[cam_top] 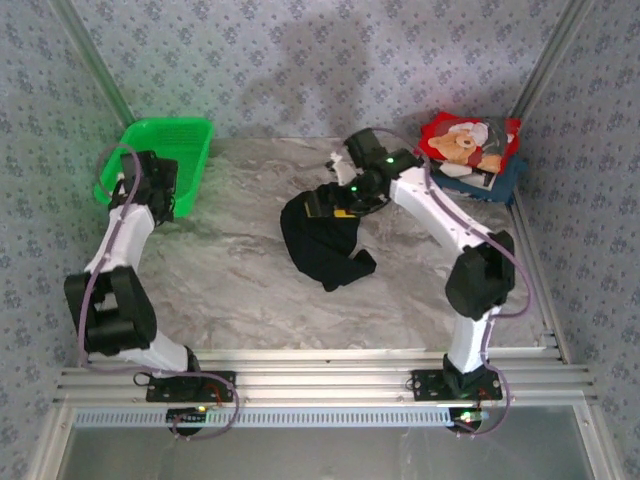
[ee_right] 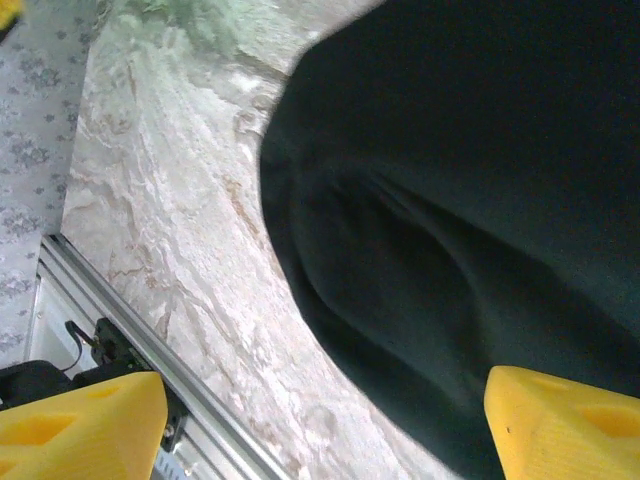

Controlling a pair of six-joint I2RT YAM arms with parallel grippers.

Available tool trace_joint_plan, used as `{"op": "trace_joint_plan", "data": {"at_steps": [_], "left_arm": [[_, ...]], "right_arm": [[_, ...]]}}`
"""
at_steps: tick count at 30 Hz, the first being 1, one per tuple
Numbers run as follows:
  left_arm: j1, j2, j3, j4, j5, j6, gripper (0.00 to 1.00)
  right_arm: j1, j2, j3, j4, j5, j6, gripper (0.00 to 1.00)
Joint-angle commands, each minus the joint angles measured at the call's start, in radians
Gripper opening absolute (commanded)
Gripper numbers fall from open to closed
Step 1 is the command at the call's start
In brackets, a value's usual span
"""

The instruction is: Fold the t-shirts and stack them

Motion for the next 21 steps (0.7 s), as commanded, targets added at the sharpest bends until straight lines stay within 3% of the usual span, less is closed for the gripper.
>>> {"op": "trace_joint_plan", "data": {"at_steps": [1, 6, 13, 16, 21], "left_arm": [[-0.052, -0.098, 0.041, -0.119, 0.105, 0.230, 1.00], [-0.226, -0.161, -0.020, -0.273, 0.252, 0.385, 1.00], [-0.449, -0.259, -0.237, -0.258, 0.357, 0.383, 0.98], [-0.500, -0.264, -0.288, -0.272, 0.352, 0.378, 0.98], [-0.513, -0.311, -0.356, -0.279, 0.329, 0.368, 0.96]], "right_arm": [[-0.073, -0.134, -0.113, -0.034, -0.026, -0.010, 0.86], [-0.202, -0.193, -0.317, 0.003, -0.025, 0.049, 0.85], [-0.211, -0.212, -0.627, 0.222, -0.159, 0.225, 0.82], [-0.210, -0.196, -0.725, 0.397, -0.213, 0.376, 0.78], [-0.166, -0.148, -0.765, 0.481, -0.179, 0.465, 0.75]]}}
